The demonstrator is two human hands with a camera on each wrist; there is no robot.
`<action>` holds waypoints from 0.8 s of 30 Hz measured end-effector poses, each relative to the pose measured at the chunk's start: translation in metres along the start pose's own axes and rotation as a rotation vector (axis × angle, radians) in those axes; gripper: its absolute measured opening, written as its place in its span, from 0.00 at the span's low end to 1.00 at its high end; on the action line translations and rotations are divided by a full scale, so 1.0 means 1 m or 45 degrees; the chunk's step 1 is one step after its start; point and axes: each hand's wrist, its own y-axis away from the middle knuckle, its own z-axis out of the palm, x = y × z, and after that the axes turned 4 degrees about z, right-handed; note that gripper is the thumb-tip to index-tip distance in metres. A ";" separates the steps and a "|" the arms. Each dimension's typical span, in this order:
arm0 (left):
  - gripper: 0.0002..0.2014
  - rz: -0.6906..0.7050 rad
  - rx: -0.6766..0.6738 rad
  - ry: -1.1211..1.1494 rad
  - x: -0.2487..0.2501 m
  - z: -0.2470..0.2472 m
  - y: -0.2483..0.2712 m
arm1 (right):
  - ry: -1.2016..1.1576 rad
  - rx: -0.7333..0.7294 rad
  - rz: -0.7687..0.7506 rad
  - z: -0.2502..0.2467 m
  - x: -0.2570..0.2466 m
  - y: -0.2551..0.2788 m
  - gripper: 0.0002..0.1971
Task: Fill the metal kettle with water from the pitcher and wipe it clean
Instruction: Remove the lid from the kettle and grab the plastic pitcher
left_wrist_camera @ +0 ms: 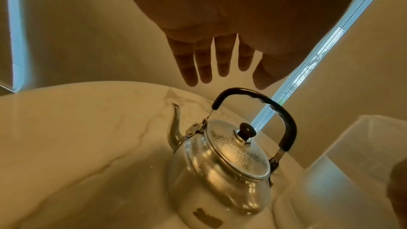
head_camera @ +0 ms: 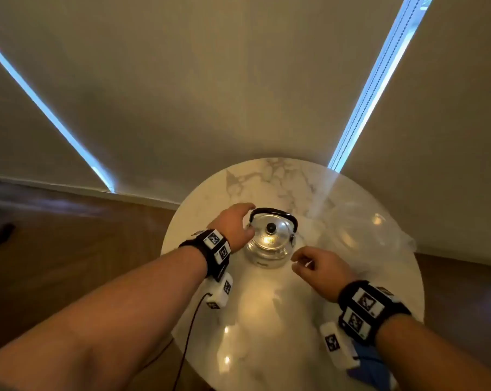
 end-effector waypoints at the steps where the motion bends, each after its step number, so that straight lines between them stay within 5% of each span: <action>1: 0.32 0.020 -0.028 -0.004 -0.002 0.001 -0.007 | -0.001 0.000 0.022 0.003 -0.002 -0.005 0.08; 12: 0.10 0.149 -0.222 -0.002 -0.016 0.008 -0.044 | -0.236 0.266 0.290 0.014 -0.029 -0.060 0.27; 24: 0.08 0.059 -0.261 0.320 -0.033 0.027 0.065 | -0.135 0.188 0.113 0.050 -0.016 -0.022 0.26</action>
